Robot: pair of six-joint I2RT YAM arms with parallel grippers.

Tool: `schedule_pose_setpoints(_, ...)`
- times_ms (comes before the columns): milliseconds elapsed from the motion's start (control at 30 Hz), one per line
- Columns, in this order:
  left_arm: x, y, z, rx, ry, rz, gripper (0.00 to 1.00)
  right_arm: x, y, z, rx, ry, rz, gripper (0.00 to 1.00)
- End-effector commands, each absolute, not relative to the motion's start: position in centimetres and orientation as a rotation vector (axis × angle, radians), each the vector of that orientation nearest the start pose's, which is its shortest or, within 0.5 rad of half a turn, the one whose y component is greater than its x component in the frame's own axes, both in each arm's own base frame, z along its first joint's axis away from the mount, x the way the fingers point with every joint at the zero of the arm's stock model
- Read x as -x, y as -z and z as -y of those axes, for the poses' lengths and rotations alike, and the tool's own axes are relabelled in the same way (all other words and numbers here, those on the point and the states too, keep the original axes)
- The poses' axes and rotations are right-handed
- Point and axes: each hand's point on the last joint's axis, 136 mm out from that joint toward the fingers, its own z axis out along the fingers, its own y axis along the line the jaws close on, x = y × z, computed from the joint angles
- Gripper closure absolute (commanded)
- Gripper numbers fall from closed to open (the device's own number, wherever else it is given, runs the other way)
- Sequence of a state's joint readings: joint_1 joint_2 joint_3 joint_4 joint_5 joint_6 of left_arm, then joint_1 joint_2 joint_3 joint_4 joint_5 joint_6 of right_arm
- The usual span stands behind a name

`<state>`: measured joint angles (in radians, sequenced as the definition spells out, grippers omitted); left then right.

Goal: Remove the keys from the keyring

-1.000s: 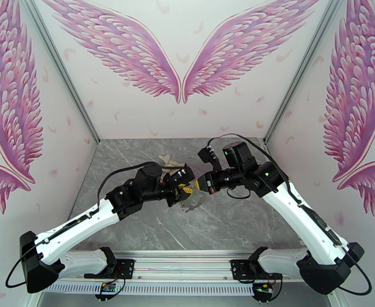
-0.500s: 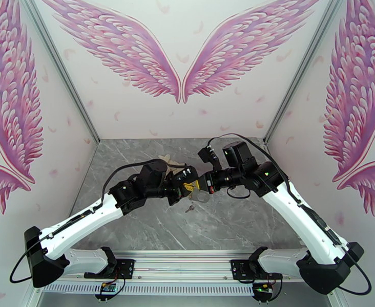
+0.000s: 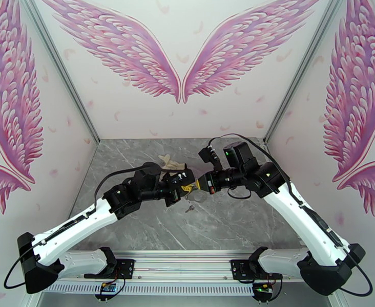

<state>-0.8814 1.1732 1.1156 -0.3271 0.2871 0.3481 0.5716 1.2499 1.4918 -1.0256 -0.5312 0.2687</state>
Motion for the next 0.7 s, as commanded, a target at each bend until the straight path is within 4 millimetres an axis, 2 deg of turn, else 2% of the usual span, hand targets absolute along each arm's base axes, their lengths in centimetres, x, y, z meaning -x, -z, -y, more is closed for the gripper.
schedule_pose_setpoints(0, -20.7, -34.5, 32.4, -1.224, 0.631, -1.371, 1.0, -21.3, -32.9, -24.2, 0.649, -1.038, -2.348, 1.0)
schedule_pose_setpoints(233, -19.2, -36.2, 31.7, -1.151, 0.66, -1.151, 1.0, -21.0, -33.7, -24.5, 0.6, -1.154, -2.307, 1.0)
schedule_pose_setpoints(367, -19.4, -36.6, 30.9, -1.062, 0.642, -1.071, 1.0, -21.1, -34.4, -24.3, 0.58, -1.172, -2.278, 1.0)
schedule_pose_setpoints(567, -21.1, -32.4, 31.5, -1.045, 0.634, -1.193, 1.0, -20.6, -36.6, -25.0, 0.608, -1.257, -2.206, 1.0)
schedule_pose_setpoints(667, -22.1, -30.8, 31.7, -1.019, 0.626, -1.271, 0.99, -20.4, -36.7, -25.4, 0.624, -1.274, -2.207, 1.0)
